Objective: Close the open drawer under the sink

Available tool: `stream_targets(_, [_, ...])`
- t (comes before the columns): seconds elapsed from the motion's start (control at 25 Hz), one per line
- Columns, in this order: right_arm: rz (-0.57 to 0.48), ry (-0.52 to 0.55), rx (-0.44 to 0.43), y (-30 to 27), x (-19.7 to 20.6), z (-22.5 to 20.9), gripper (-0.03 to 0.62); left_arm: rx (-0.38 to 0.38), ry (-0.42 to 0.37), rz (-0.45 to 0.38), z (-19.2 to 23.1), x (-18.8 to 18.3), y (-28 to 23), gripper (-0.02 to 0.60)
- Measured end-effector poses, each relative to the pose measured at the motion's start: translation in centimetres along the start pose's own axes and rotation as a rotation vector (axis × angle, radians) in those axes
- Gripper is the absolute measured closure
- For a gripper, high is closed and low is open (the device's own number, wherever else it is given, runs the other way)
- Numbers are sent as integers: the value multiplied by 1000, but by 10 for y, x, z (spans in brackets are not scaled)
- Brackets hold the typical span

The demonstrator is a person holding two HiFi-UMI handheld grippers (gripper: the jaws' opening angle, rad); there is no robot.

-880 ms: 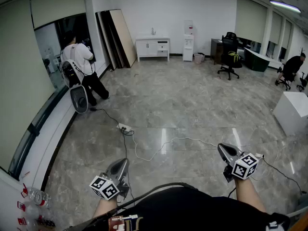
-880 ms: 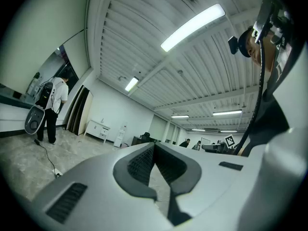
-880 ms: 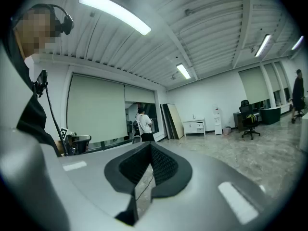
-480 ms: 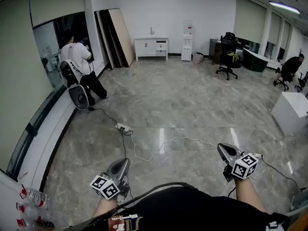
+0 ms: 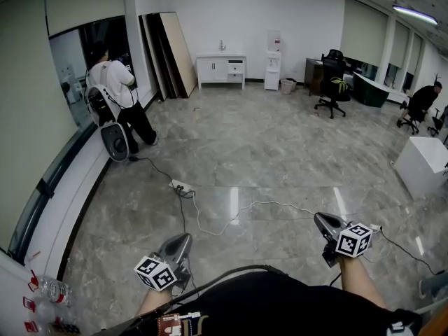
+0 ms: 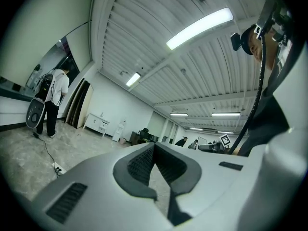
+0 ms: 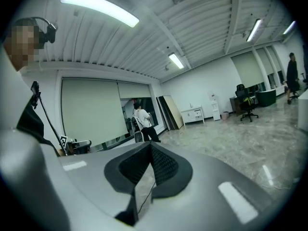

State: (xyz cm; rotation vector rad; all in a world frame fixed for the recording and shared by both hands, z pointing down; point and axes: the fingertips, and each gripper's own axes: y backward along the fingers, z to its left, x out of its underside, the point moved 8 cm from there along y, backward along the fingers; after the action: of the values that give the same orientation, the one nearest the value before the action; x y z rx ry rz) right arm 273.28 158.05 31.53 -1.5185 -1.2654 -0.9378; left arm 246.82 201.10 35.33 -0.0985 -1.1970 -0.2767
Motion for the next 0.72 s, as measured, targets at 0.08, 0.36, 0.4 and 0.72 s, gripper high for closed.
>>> stream_targets(0.08, [42,-30,44,-9,22,-5,592,-1,33,21,10,9,8,581])
stream_targets(0.36, [153,-173,205,-16,94,-4,593,26,156,134,37,55,34,581])
stream_targets(0.4, [157,-164,209,-17,94,0,592,30,164,142,42,57,36,581])
stream_targets(0.72, [153,-122,201,-38,79,17,592,62,170,166,70,53,17,581])
